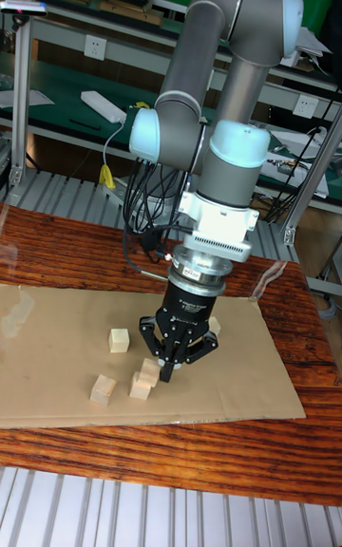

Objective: Stack the blocks in a vertical line of five

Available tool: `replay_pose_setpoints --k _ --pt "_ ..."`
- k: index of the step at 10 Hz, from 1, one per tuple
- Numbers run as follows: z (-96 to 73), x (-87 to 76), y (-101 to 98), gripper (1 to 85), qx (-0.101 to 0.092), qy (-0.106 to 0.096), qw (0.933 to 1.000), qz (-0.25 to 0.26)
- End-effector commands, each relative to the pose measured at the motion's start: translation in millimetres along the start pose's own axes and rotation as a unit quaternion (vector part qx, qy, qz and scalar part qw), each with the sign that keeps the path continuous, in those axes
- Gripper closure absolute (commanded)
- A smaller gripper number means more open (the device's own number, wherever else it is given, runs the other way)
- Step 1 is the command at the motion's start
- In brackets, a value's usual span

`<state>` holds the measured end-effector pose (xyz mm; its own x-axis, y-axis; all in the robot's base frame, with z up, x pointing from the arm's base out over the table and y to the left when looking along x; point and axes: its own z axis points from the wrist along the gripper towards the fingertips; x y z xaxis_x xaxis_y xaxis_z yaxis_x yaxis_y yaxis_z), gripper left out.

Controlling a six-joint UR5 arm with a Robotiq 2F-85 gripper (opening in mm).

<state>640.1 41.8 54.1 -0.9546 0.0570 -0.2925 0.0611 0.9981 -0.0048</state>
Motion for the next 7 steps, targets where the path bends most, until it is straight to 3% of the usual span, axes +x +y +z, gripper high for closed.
replay_pose_setpoints --k 1,4,7 --pt "-1.2 1.9 9.3 84.7 -0.019 0.004 0.9998 0.011" --pt "1.6 6.6 5.7 84.7 -0.011 0.011 0.9998 0.008" --pt "6.7 15.5 -5.4 84.7 0.01 0.028 0.9996 -0.005"
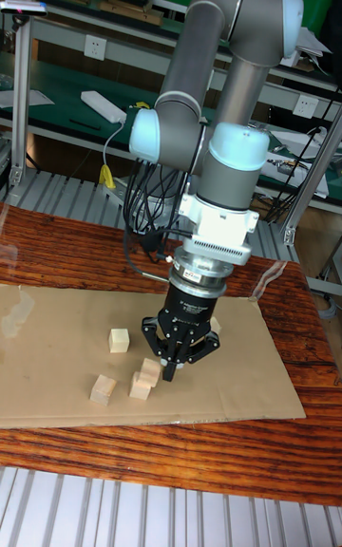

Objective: Stack the blocks in a vertical line of five

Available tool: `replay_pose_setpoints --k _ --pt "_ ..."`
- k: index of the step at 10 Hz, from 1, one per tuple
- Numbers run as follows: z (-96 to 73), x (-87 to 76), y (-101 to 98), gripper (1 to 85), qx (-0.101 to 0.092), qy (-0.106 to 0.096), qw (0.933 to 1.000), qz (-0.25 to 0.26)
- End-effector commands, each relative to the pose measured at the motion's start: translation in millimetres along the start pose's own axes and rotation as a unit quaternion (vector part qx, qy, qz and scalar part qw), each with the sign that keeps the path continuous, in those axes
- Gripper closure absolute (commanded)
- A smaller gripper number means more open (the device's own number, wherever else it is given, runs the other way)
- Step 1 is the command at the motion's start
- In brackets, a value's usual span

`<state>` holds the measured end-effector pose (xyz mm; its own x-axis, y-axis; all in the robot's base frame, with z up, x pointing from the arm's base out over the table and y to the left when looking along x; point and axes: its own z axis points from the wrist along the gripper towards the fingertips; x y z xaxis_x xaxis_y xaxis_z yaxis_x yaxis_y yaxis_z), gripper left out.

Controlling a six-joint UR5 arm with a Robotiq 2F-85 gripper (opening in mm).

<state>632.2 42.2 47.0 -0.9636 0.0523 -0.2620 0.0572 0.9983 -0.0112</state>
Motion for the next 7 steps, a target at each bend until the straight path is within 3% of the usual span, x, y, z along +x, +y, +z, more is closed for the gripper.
replay_pose_setpoints --k 1,2,4,5,6,7 --pt "2.2 12.9 -7.3 84.7 0.011 0.026 0.9996 -0.009" --pt "1.8 18.1 -8.1 84.7 0.012 0.036 0.9992 -0.016" --pt "1.2 16.5 -9.4 84.7 0.015 0.033 0.9992 -0.017" --pt "-0.3 16.7 -14.8 84.7 0.025 0.033 0.9989 -0.023" --pt "-1.5 12.5 -25.0 84.7 0.045 0.025 0.9981 -0.034" --pt "-1.2 4.0 -25.1 84.7 0.046 0.009 0.9985 -0.03"
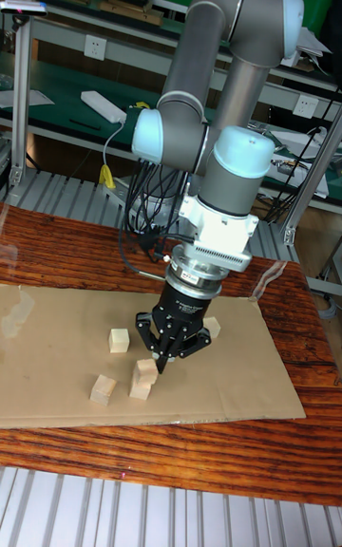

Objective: Stack the blocks in a vertical line of five

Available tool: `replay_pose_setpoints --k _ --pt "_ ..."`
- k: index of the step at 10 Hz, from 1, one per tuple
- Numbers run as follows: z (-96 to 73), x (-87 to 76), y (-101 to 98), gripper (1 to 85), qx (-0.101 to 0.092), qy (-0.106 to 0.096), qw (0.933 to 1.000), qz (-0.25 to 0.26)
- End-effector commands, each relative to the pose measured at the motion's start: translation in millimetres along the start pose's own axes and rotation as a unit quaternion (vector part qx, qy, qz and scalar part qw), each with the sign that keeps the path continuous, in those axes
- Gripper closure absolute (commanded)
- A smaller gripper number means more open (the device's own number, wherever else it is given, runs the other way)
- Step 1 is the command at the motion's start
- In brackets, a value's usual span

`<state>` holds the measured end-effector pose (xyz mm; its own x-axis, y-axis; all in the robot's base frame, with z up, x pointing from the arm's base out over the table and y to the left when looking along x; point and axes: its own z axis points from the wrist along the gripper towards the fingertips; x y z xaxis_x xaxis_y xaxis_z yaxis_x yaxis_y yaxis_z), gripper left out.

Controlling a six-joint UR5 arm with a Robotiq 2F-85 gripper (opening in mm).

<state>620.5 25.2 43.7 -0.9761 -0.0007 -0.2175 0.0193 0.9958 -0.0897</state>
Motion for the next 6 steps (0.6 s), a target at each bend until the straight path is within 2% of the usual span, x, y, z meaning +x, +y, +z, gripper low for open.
replay_pose_setpoints --k 1,2,3,4,6 --pt "-2.1 -17.6 -6.3 84.7 0.008 -0.032 0.9994 0.007" --pt "-3.3 -29.1 3.2 84.7 -0.015 -0.051 0.9982 0.028" --pt "-4.2 -26.7 11.7 84.7 -0.036 -0.041 0.9976 0.041" --pt "-4.7 -21.4 17.1 84.7 -0.048 -0.029 0.9973 0.047" --pt "-5.6 -24.3 20.0 84.7 -0.058 -0.03 0.9967 0.048"
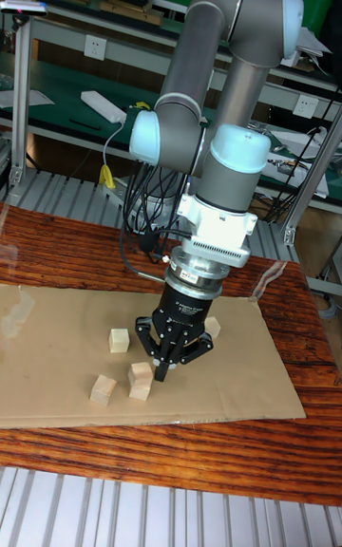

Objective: Stack the blocks in a vertical line of five

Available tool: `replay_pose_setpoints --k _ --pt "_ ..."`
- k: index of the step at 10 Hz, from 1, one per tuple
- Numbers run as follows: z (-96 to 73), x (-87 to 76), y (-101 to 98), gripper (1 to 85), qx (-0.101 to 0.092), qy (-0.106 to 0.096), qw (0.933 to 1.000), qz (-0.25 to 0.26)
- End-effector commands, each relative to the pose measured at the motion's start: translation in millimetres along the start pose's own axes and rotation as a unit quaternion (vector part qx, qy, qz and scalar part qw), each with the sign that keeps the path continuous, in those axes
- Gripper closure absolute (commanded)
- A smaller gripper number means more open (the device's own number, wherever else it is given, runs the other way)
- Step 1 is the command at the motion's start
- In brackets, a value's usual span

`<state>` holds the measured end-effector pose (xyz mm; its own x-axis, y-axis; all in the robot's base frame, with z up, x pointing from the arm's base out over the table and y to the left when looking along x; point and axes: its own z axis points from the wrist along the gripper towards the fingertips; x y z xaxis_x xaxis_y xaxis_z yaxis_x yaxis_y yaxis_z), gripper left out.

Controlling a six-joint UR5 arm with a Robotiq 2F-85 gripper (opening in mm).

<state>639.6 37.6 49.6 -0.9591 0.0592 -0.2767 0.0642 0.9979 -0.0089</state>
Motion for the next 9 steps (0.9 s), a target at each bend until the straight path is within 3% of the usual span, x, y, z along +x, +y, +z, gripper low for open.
replay_pose_setpoints --k 1,3,6,9 --pt "-2.6 -14.9 0.2 84.7 -0.013 -0.018 0.9998 0.004" --pt "-5.4 -38.0 -26.4 84.7 0.033 -0.054 0.9972 -0.04" --pt "-14.1 -64.2 -40.0 84.7 0.058 -0.097 0.9912 -0.068" --pt "-16.2 -64.3 -44.7 84.7 0.058 -0.089 0.9914 -0.076"
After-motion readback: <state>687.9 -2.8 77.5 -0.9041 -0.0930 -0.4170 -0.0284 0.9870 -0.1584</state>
